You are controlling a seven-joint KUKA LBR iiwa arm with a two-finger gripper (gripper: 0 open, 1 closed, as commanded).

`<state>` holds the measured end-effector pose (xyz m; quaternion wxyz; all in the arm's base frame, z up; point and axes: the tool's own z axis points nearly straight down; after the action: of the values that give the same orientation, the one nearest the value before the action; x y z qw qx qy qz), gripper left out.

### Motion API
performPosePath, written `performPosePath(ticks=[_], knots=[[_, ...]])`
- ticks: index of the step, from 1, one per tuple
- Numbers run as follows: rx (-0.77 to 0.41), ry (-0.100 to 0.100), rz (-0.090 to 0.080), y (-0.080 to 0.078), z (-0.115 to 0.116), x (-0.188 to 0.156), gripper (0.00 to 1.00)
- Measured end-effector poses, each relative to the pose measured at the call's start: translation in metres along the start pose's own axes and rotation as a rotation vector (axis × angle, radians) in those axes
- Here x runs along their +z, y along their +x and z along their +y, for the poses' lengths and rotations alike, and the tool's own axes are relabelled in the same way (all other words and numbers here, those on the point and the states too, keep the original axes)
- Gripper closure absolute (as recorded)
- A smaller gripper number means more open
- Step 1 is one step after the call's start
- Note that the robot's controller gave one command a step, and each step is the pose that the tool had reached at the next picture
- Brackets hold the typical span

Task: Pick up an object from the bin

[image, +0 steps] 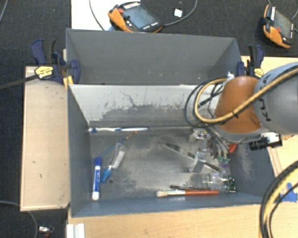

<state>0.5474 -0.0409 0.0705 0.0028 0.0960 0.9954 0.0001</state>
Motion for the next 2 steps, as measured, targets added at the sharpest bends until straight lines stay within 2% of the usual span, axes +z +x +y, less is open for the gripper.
performPosePath(ticks=[1,2], knots=[[0.387,0.000,0.002,0.018,0.002,0.000,0.00],[0.034,-0.001,-0.006,0.000,0.000,-0.001,0.00]])
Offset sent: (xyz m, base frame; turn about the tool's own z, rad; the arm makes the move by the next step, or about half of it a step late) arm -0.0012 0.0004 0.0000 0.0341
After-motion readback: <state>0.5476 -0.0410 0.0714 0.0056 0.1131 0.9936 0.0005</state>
